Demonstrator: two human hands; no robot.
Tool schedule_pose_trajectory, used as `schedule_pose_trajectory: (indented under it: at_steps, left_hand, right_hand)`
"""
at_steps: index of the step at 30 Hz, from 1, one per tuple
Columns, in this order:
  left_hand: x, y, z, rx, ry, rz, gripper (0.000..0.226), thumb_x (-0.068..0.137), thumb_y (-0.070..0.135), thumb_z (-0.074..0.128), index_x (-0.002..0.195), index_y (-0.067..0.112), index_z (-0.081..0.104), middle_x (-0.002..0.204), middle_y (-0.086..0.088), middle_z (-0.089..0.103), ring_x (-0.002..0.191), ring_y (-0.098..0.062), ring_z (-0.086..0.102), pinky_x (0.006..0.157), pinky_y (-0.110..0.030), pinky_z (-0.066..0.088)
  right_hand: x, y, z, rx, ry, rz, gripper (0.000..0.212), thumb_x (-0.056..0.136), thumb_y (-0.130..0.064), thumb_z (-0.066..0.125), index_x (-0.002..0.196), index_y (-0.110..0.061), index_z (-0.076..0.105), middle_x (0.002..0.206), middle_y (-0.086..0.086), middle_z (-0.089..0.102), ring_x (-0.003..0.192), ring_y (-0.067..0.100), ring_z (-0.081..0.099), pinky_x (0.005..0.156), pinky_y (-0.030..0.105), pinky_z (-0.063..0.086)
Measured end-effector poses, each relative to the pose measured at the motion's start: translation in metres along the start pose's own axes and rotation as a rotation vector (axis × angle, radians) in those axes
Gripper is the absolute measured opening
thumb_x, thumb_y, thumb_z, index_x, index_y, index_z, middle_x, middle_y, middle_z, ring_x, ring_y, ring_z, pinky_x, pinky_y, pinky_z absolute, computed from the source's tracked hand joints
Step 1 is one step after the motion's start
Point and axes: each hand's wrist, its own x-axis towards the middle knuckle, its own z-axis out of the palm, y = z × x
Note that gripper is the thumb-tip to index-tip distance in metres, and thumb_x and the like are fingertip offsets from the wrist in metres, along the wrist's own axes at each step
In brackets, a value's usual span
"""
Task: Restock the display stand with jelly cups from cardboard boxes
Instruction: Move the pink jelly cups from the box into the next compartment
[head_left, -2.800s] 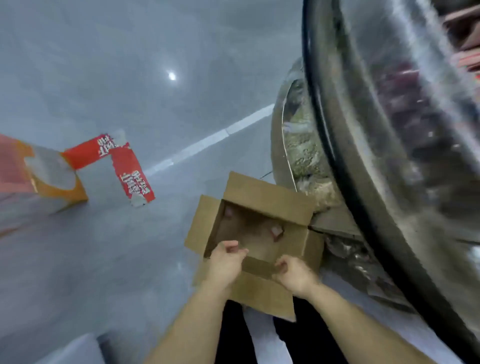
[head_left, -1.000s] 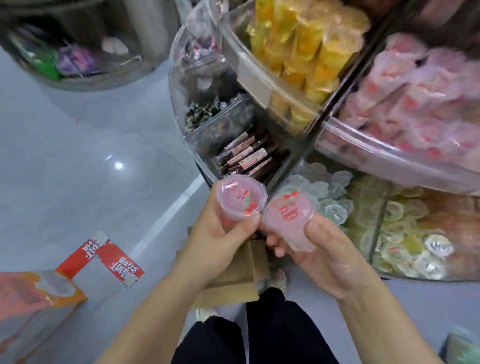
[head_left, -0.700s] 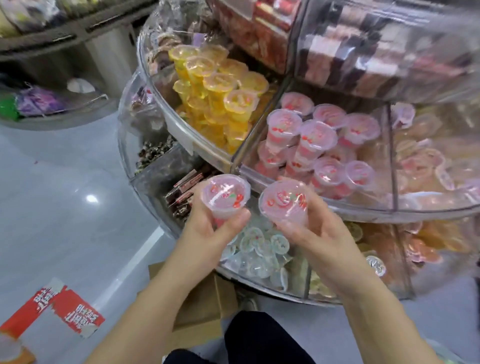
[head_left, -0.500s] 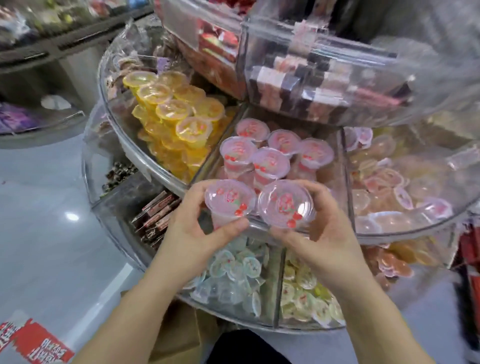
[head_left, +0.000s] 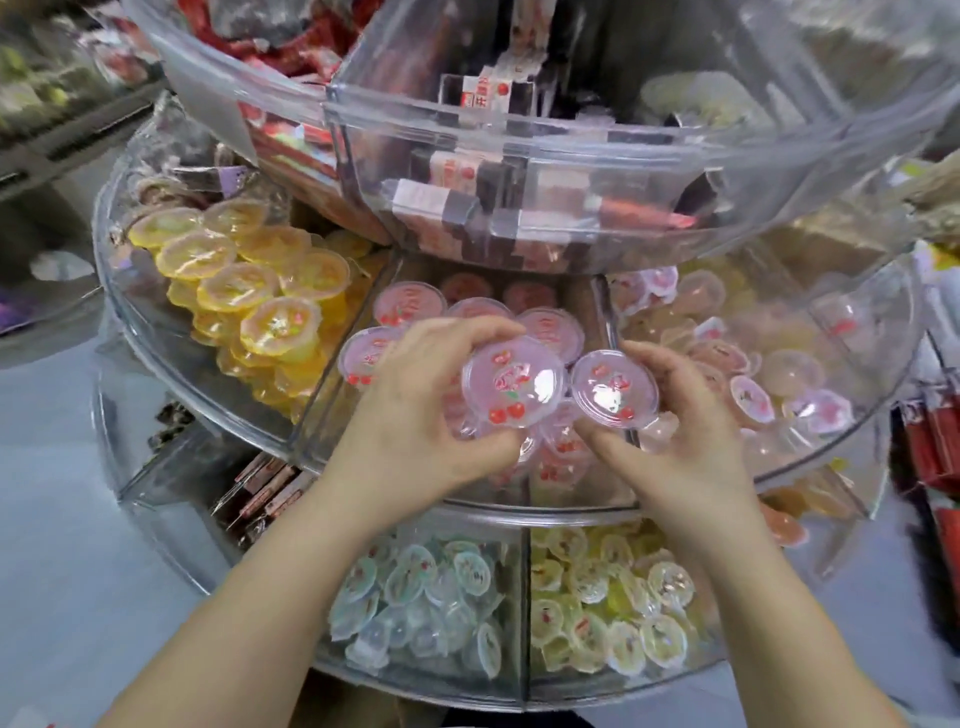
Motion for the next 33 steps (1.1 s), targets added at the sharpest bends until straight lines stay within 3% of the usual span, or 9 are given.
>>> schedule_pose_trajectory:
  at_steps: [2, 7, 11, 17, 20, 23, 26, 30, 33]
  left_hand:
    - [0.005, -0.005, 0.005, 0.126, -0.049, 0.025, 0.057, 0.064, 0.040, 0.062, 0.118, 0.026, 0.058, 0.107, 0.014, 0.051, 0.107, -0.011, 0.041, 0.097, -0.026, 0.033]
    - [0.005, -0.021, 0.016, 0.376, -0.094, 0.058, 0.060, 0.065, 0.029, 0.073, 0.123, 0.026, 0.059, 0.105, 0.003, 0.055, 0.104, -0.013, 0.037, 0.090, -0.032, 0.022]
    - [0.003, -0.025, 0.020, 0.475, -0.079, 0.060, 0.055, 0.066, 0.030, 0.068, 0.120, 0.023, 0.062, 0.110, 0.004, 0.060, 0.108, -0.016, 0.042, 0.096, -0.039, 0.026]
    - [0.001, -0.021, 0.024, 0.449, -0.039, 0.102, 0.041, 0.067, 0.025, 0.068, 0.109, 0.023, 0.068, 0.110, 0.008, 0.064, 0.109, -0.014, 0.047, 0.096, -0.036, 0.025]
    - [0.001, -0.021, 0.025, 0.453, -0.023, 0.093, 0.039, 0.069, 0.023, 0.067, 0.108, 0.022, 0.068, 0.110, 0.008, 0.065, 0.108, -0.014, 0.047, 0.096, -0.035, 0.025]
    - [0.000, -0.019, 0.026, 0.469, -0.021, 0.080, 0.038, 0.072, 0.029, 0.061, 0.109, 0.022, 0.067, 0.110, 0.008, 0.064, 0.107, -0.015, 0.045, 0.096, -0.034, 0.025]
    - [-0.001, -0.018, 0.027, 0.495, -0.014, 0.087, 0.038, 0.073, 0.031, 0.058, 0.109, 0.022, 0.066, 0.110, 0.007, 0.064, 0.106, -0.014, 0.045, 0.096, -0.034, 0.024]
    - [-0.005, -0.019, 0.027, 0.499, 0.009, 0.098, 0.042, 0.070, 0.029, 0.070, 0.111, 0.020, 0.065, 0.111, 0.007, 0.064, 0.108, -0.013, 0.046, 0.098, -0.034, 0.025]
    - [-0.007, -0.018, 0.024, 0.448, 0.030, 0.080, 0.045, 0.072, 0.031, 0.072, 0.114, 0.017, 0.064, 0.113, 0.004, 0.064, 0.109, -0.015, 0.049, 0.098, -0.038, 0.032]
  right_hand:
    - [0.003, 0.002, -0.003, -0.050, -0.020, -0.037, 0.057, 0.063, -0.030, 0.078, 0.106, -0.053, 0.048, 0.109, -0.033, 0.055, 0.105, -0.010, 0.051, 0.091, 0.010, 0.040]
    - [0.004, 0.010, -0.001, -0.138, -0.100, 0.022, 0.060, 0.062, -0.043, 0.073, 0.110, -0.062, 0.044, 0.116, -0.015, 0.050, 0.119, 0.013, 0.044, 0.101, 0.033, 0.036]
    - [0.006, 0.014, 0.001, -0.170, -0.116, 0.033, 0.059, 0.060, -0.051, 0.068, 0.110, -0.066, 0.041, 0.118, -0.008, 0.048, 0.121, 0.019, 0.041, 0.106, 0.040, 0.034]
    - [0.006, 0.019, -0.001, -0.123, -0.064, 0.024, 0.054, 0.062, -0.041, 0.077, 0.104, -0.062, 0.050, 0.112, -0.017, 0.052, 0.117, 0.014, 0.045, 0.096, 0.019, 0.032]
    - [0.004, 0.017, 0.004, -0.113, -0.003, 0.017, 0.055, 0.062, -0.036, 0.080, 0.103, -0.058, 0.051, 0.111, -0.011, 0.054, 0.116, 0.016, 0.047, 0.096, 0.020, 0.033]
    - [0.001, 0.017, 0.006, -0.119, 0.012, -0.001, 0.052, 0.063, -0.044, 0.074, 0.106, -0.057, 0.049, 0.111, -0.022, 0.050, 0.118, 0.013, 0.046, 0.100, 0.024, 0.033]
    - [0.000, 0.018, 0.006, -0.124, -0.013, -0.013, 0.057, 0.064, -0.045, 0.073, 0.113, -0.056, 0.046, 0.111, -0.037, 0.044, 0.118, 0.005, 0.044, 0.100, 0.018, 0.030]
    - [-0.003, 0.018, 0.007, -0.118, -0.042, -0.050, 0.070, 0.065, -0.039, 0.077, 0.120, -0.055, 0.036, 0.118, -0.041, 0.037, 0.120, -0.009, 0.035, 0.098, 0.001, 0.024]
    - [-0.005, 0.016, 0.004, -0.096, -0.044, -0.029, 0.071, 0.064, -0.041, 0.077, 0.119, -0.055, 0.035, 0.120, -0.042, 0.033, 0.121, -0.010, 0.035, 0.099, 0.001, 0.025]
